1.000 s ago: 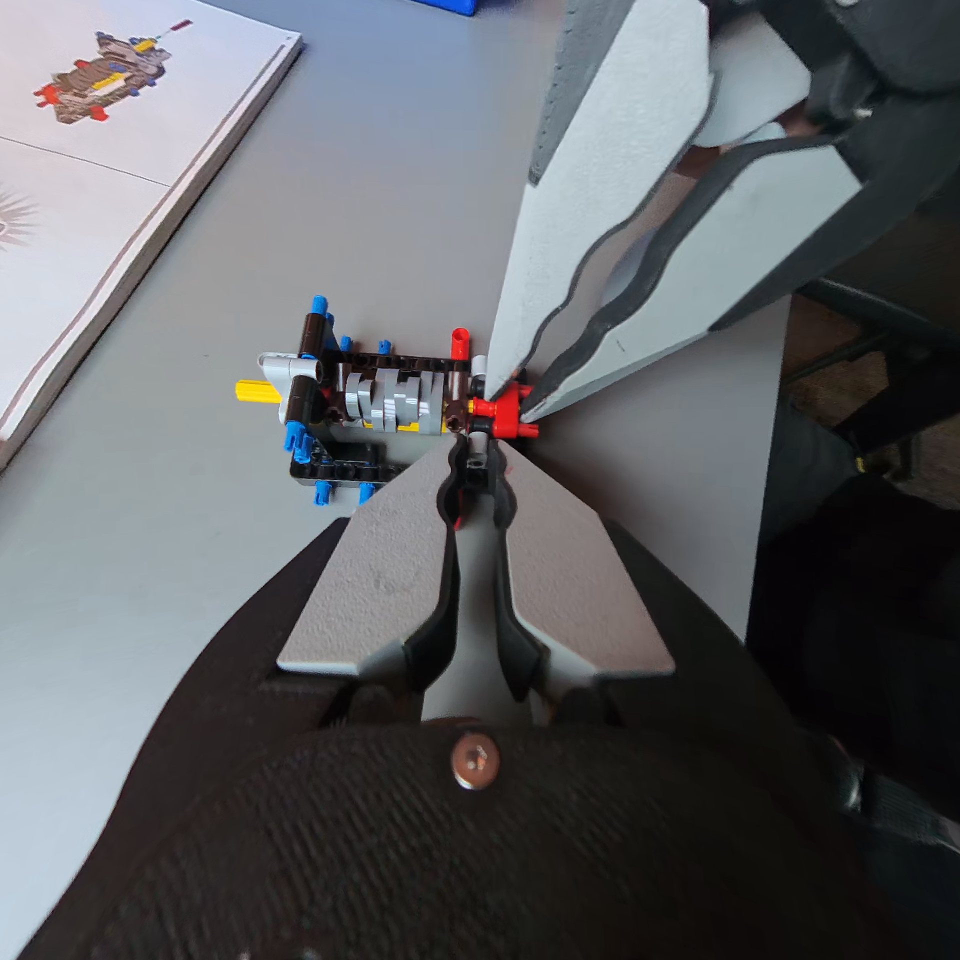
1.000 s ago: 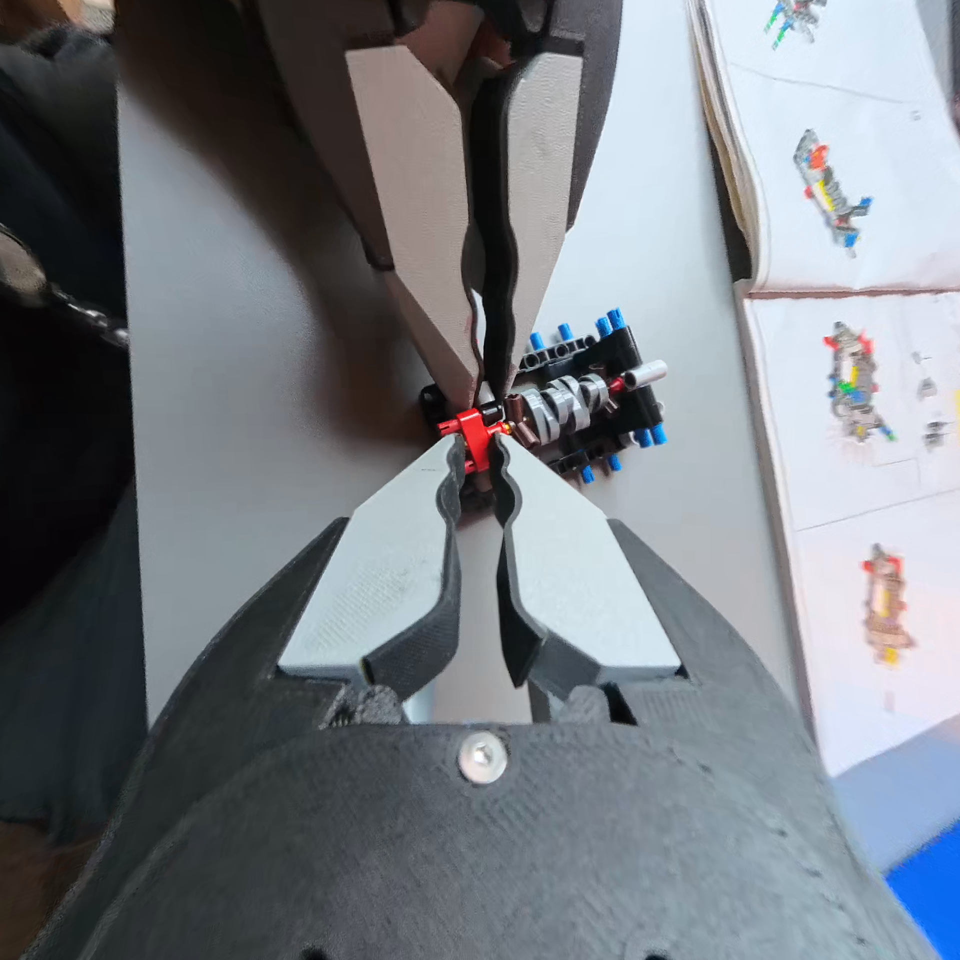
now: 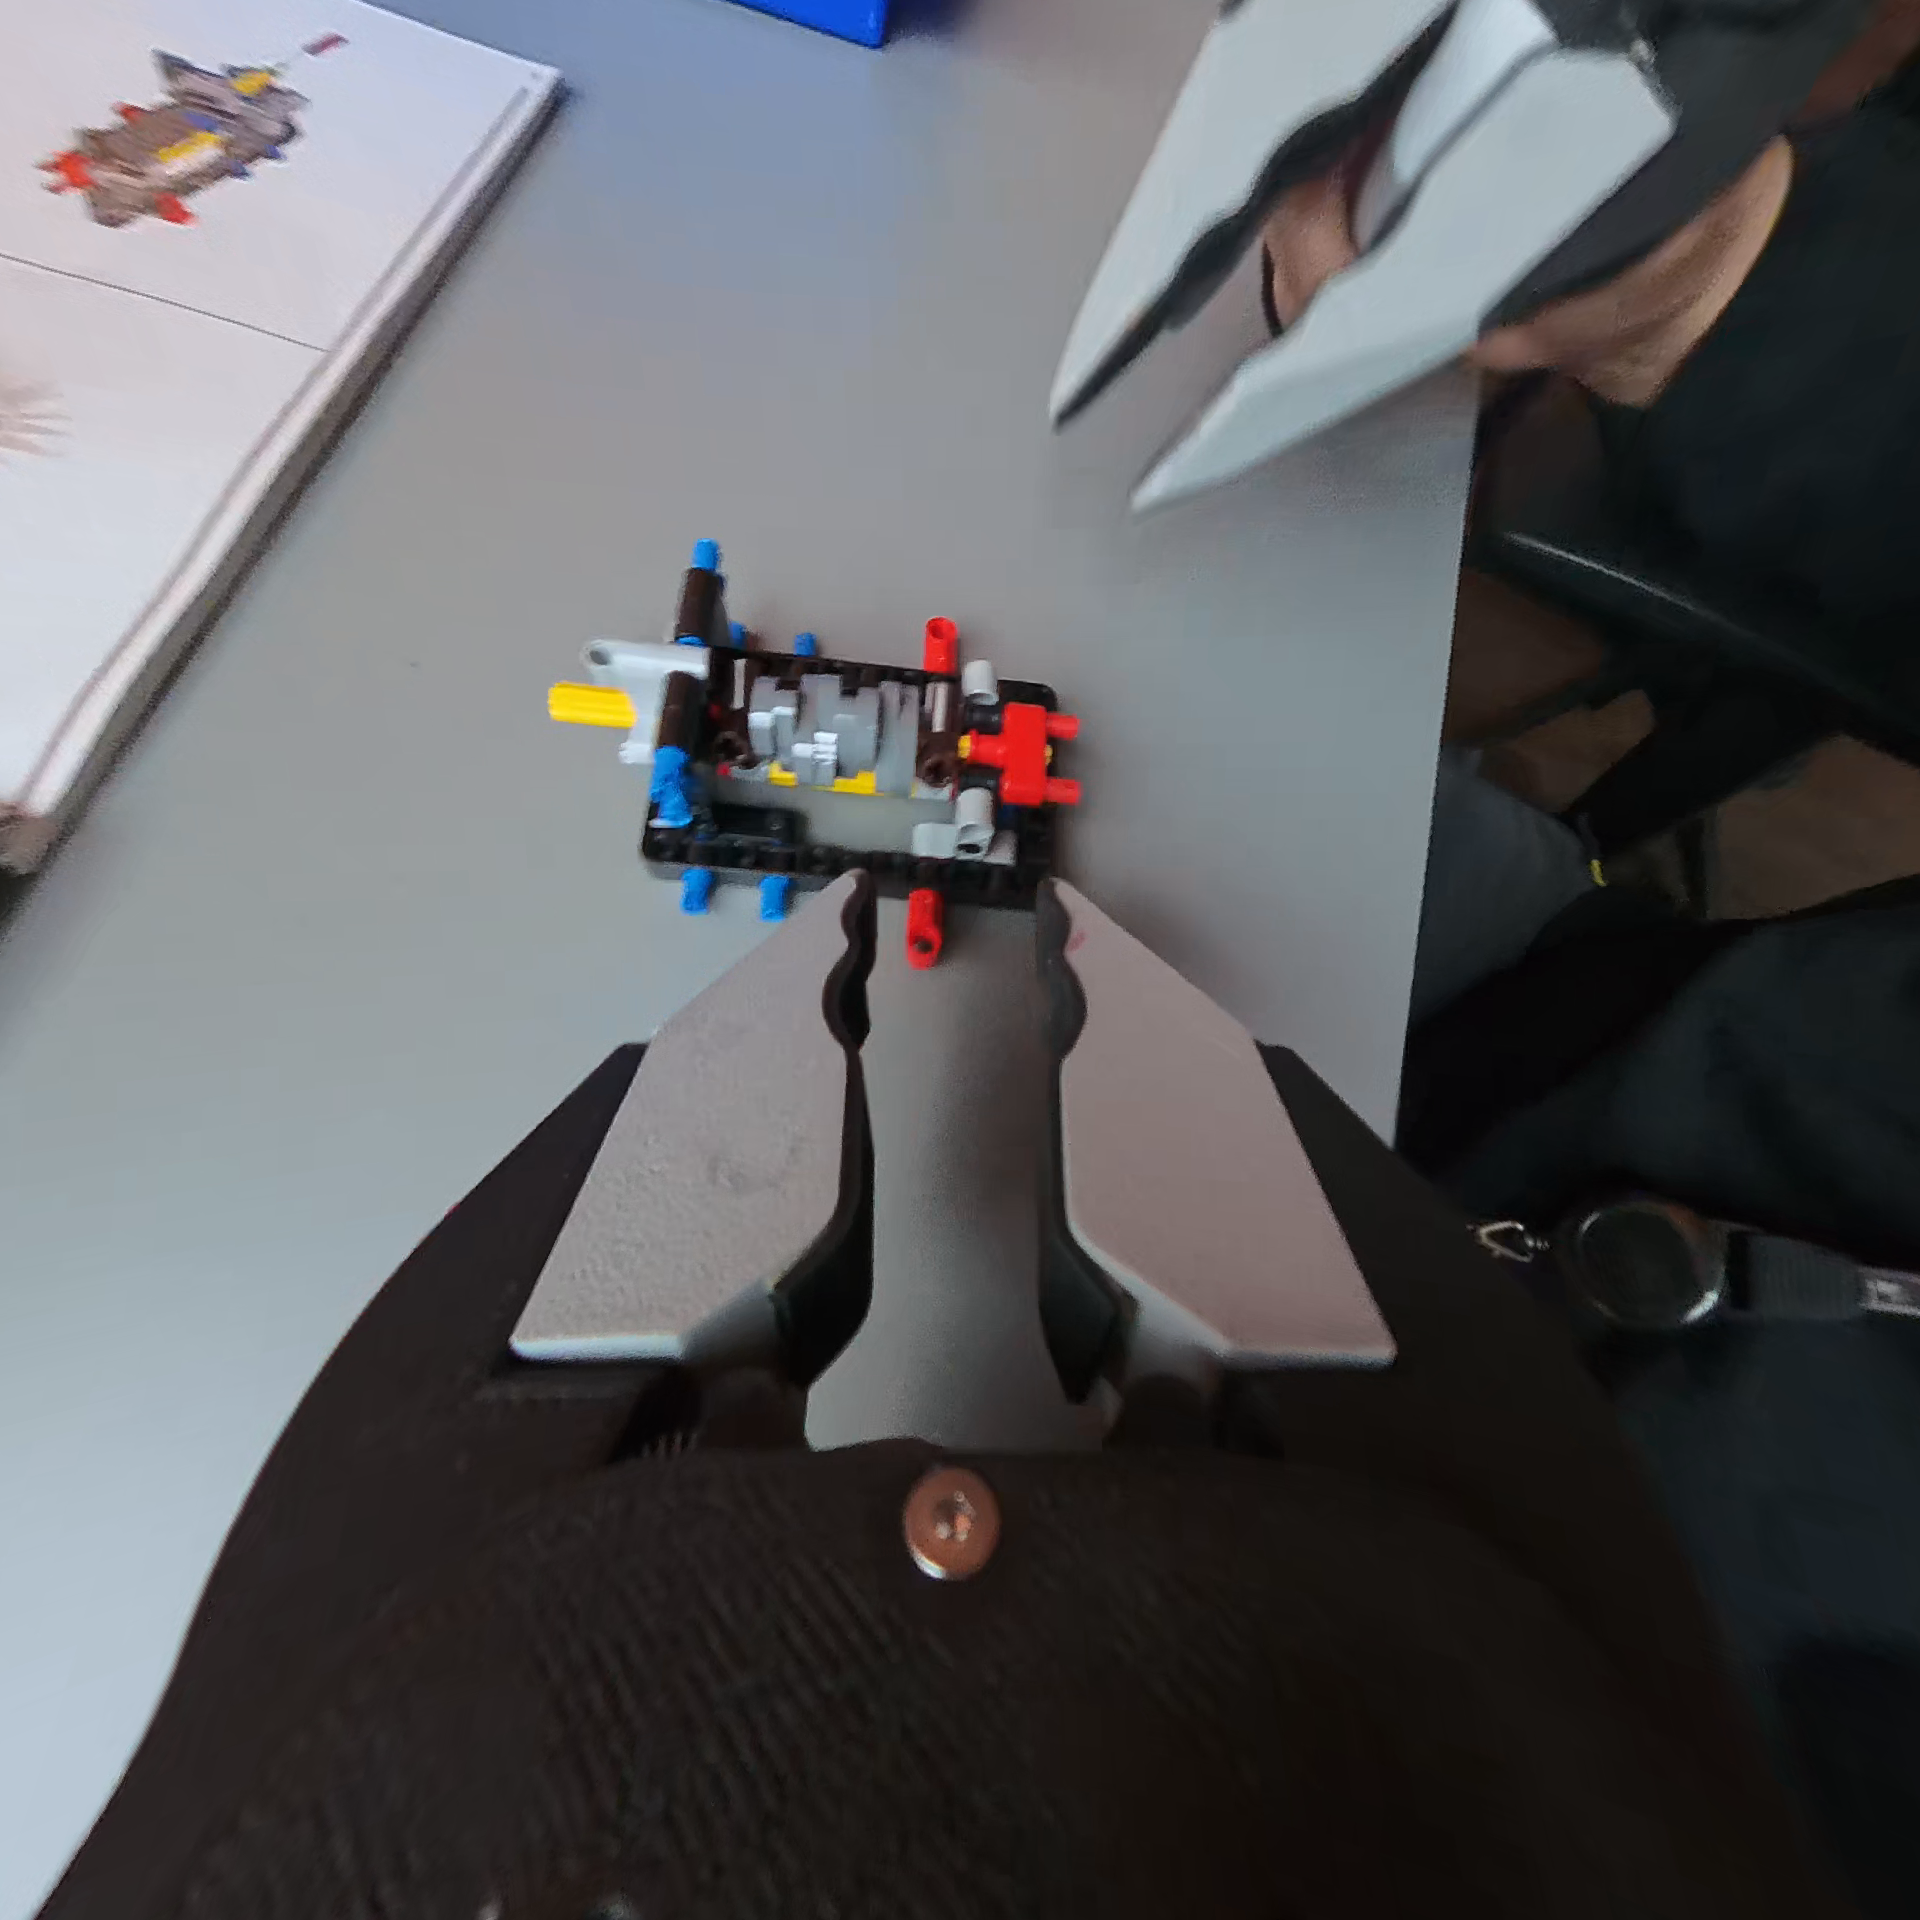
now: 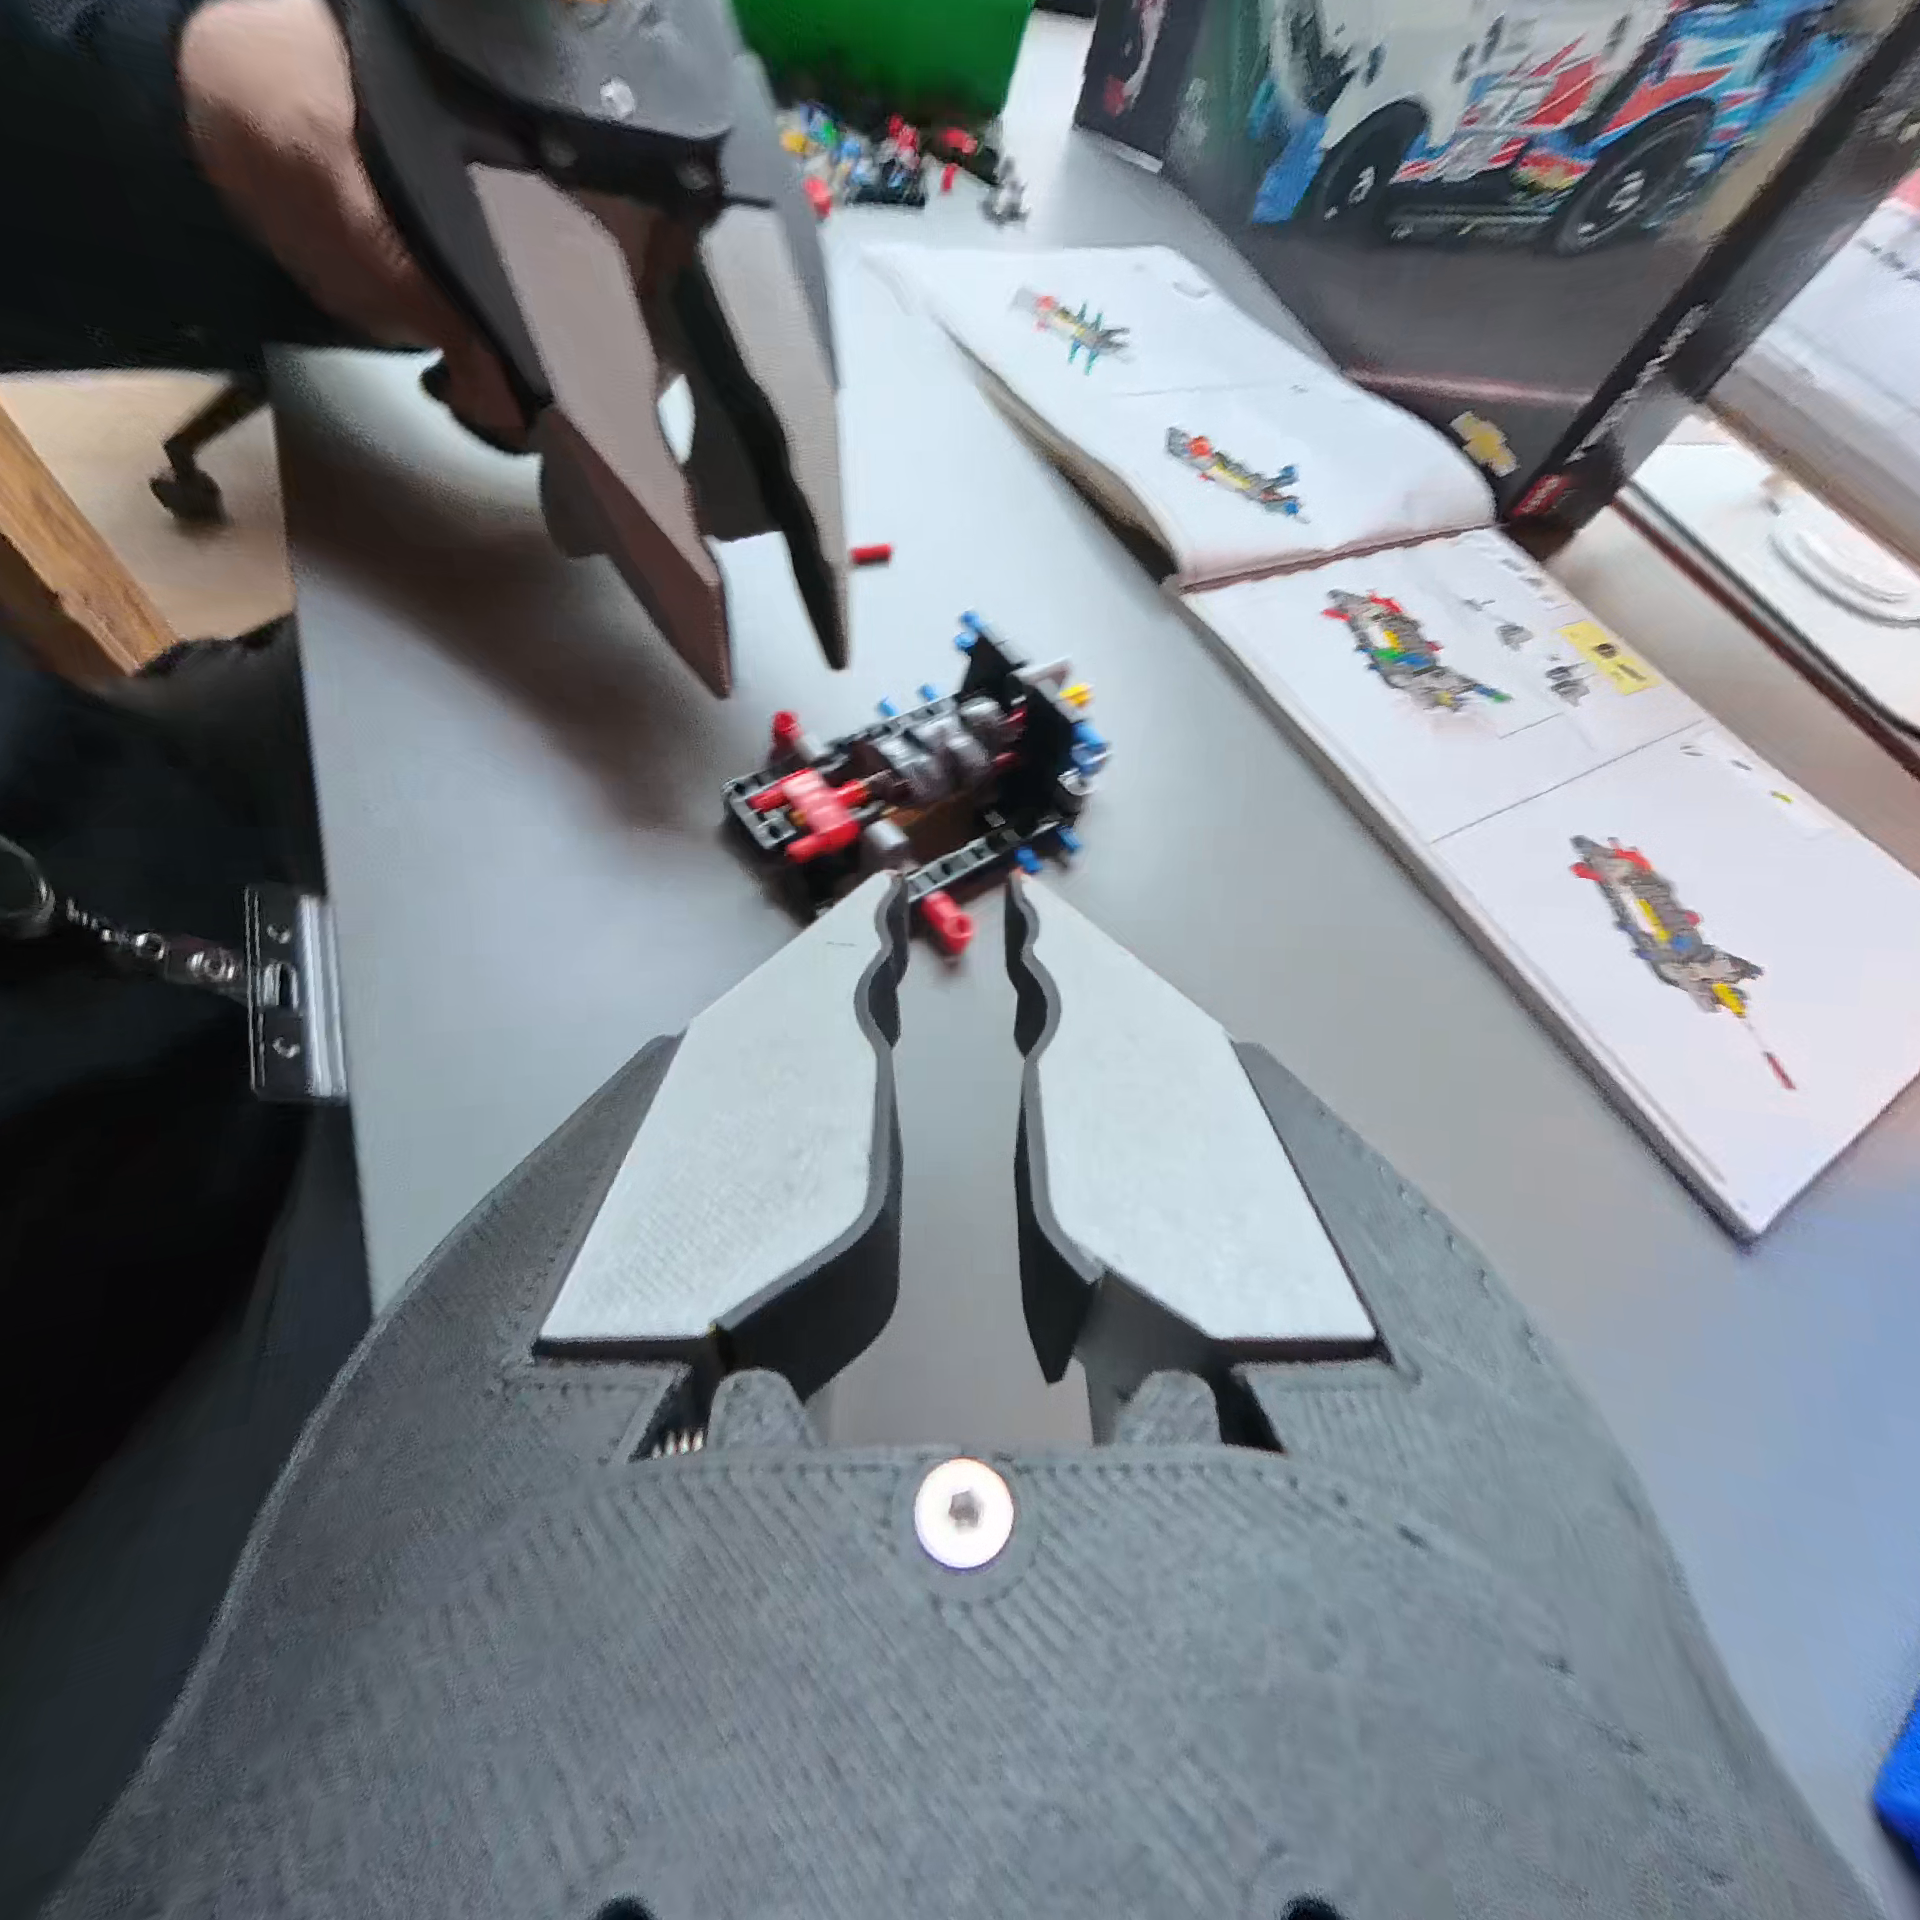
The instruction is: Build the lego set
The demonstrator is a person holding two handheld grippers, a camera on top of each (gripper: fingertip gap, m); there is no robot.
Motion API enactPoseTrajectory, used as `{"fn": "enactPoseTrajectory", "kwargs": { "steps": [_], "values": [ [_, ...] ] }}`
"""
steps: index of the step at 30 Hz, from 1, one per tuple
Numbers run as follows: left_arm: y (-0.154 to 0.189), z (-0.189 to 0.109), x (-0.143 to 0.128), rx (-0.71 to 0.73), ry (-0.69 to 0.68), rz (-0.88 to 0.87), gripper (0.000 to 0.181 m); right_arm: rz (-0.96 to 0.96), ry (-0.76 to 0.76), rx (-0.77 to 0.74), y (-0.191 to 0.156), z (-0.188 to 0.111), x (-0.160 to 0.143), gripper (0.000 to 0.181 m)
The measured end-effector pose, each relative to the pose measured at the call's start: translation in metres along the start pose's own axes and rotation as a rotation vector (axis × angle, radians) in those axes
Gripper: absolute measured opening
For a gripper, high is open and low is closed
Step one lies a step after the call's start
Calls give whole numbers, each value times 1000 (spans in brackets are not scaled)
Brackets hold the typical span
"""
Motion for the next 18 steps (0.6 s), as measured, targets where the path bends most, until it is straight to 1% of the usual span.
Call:
{"fn": "enactPoseTrajectory", "kwargs": {
  "steps": [3,4,5,7,10,14,16,18],
  "values": [
    [-19,-12,-2,68,29,-21,26,50,64,74,33,-1,10,15],
    [-27,-13,-4,91,36,-37,26,53,84,99,44,3,13,23],
    [-34,-13,-5,90,34,-62,28,58,102,128,55,9,15,30],
    [-42,-11,-7,47,39,-113,31,89,129,237,69,25,18,34],
    [-50,-11,-9,6,51,-139,30,130,143,477,74,46,19,35],
    [-59,-14,-2,-21,94,-79,34,137,45,616,74,74,11,59],
    [-64,-12,1,-41,94,-56,35,133,-5,698,70,80,11,62],
    [-69,-8,5,-61,90,-33,35,131,1,750,68,85,15,60]
  ]
}}
Point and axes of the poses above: each gripper's, where its closed fingertips meet, z out along the fingers, x out of its top, y = z × x across the jaws, the point moved 6 cm from there along -z, back along the fingers, and after that the axes turned 1 degree about y, right-handed, at the moved point
